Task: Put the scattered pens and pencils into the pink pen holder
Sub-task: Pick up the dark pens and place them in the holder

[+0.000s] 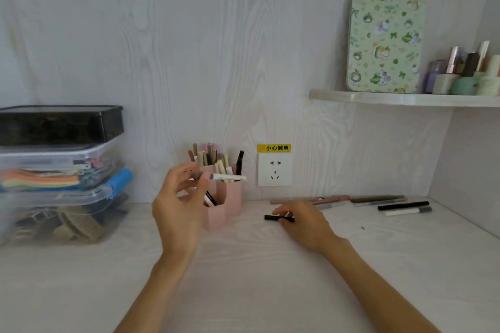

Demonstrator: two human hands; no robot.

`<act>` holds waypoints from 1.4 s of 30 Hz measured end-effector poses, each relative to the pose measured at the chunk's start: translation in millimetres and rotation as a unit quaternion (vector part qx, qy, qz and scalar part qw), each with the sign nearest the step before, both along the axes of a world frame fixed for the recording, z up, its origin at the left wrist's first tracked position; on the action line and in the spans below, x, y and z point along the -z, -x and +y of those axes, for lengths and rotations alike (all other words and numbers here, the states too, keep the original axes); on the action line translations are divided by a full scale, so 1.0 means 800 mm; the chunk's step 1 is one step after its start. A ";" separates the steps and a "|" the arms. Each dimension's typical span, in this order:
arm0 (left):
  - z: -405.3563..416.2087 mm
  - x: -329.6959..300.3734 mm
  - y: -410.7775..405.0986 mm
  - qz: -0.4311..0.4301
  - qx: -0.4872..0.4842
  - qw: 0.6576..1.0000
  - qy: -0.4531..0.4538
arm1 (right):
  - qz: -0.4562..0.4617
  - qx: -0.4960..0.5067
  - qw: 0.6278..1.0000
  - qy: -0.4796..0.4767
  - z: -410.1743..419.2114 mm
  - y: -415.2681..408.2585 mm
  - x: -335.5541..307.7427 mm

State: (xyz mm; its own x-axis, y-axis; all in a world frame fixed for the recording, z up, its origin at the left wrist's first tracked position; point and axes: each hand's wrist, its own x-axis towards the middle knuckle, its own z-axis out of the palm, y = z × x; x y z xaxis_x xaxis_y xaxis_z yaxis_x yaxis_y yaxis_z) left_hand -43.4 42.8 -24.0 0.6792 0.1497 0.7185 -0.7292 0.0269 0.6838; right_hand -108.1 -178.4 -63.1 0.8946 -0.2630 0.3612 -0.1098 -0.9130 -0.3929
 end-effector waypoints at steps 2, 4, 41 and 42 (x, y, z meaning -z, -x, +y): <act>0.010 -0.004 -0.005 -0.036 -0.027 0.997 0.058 | -0.021 0.012 0.999 0.035 0.012 -0.010 0.005; 0.015 -0.008 -0.011 -0.062 -0.040 0.995 0.060 | -0.037 0.010 0.998 0.043 0.019 -0.015 0.013; 0.034 0.053 -0.046 -0.034 -0.020 0.901 -0.431 | -0.428 -0.030 0.784 -0.449 0.058 -0.009 -0.082; 0.038 0.055 -0.048 -0.037 0.001 0.902 -0.431 | -0.437 -0.027 0.797 -0.417 0.066 -0.016 -0.089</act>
State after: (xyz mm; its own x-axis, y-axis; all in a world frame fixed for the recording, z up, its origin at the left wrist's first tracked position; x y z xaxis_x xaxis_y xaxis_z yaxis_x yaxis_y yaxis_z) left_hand -4.9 73.4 -67.7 0.6244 -0.4862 0.6113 -0.7741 -0.4899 0.4010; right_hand -95.3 -125.8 8.4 0.4146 -0.7076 0.5722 0.5687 -0.2894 -0.7699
